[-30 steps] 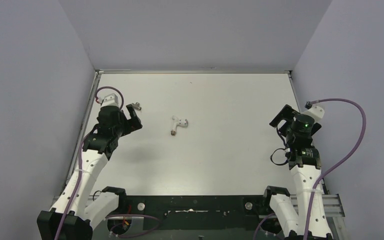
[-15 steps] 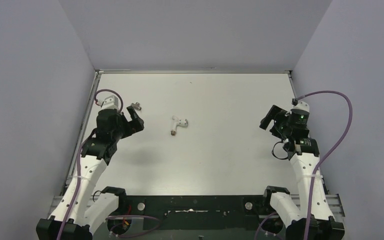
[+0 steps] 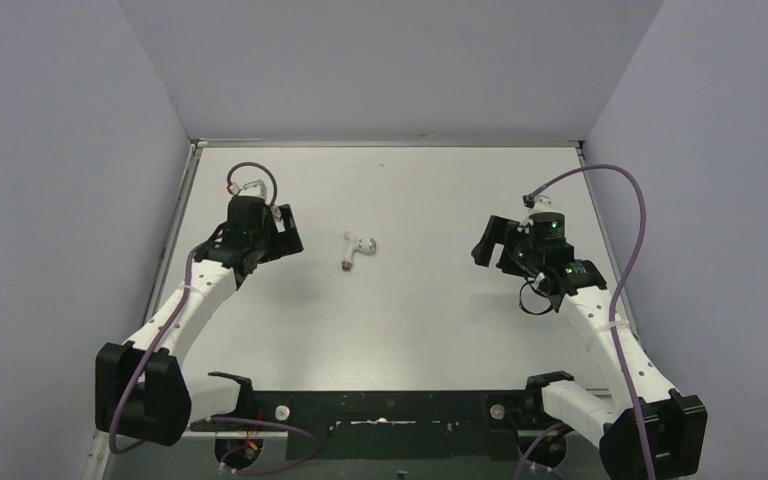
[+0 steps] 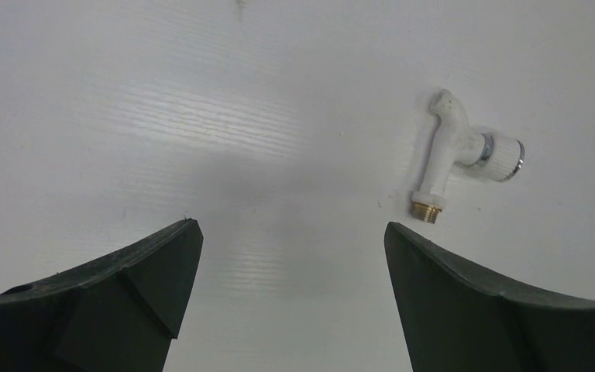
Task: Install the water faucets
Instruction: Pick up the adaptor at the center of the board, then place the adaptor at the center of the board.
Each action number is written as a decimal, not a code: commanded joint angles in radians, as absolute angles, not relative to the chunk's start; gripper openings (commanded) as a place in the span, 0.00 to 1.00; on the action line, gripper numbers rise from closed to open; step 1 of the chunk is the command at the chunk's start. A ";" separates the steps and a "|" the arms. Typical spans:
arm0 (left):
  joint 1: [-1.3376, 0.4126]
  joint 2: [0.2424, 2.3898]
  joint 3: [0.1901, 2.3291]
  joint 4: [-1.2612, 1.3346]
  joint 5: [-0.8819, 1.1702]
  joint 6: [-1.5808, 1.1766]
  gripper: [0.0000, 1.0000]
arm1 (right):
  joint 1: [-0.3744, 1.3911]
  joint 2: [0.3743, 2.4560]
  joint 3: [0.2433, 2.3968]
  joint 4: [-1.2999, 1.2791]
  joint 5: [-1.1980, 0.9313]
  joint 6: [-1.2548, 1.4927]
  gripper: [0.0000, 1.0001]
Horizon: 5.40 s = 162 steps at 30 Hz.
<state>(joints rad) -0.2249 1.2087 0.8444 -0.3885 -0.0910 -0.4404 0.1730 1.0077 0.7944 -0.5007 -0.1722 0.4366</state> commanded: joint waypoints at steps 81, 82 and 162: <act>-0.109 2.268 1.803 -0.669 -0.483 -0.923 0.35 | 0.227 0.906 0.730 -0.508 -0.060 0.517 1.00; -0.105 2.259 1.797 -0.663 -0.474 -0.918 0.31 | 0.228 0.907 0.732 -0.508 -0.061 0.517 1.00; -1.126 1.737 1.235 -0.304 -0.321 -0.446 0.64 | 0.228 0.706 0.722 -0.554 0.146 0.660 1.00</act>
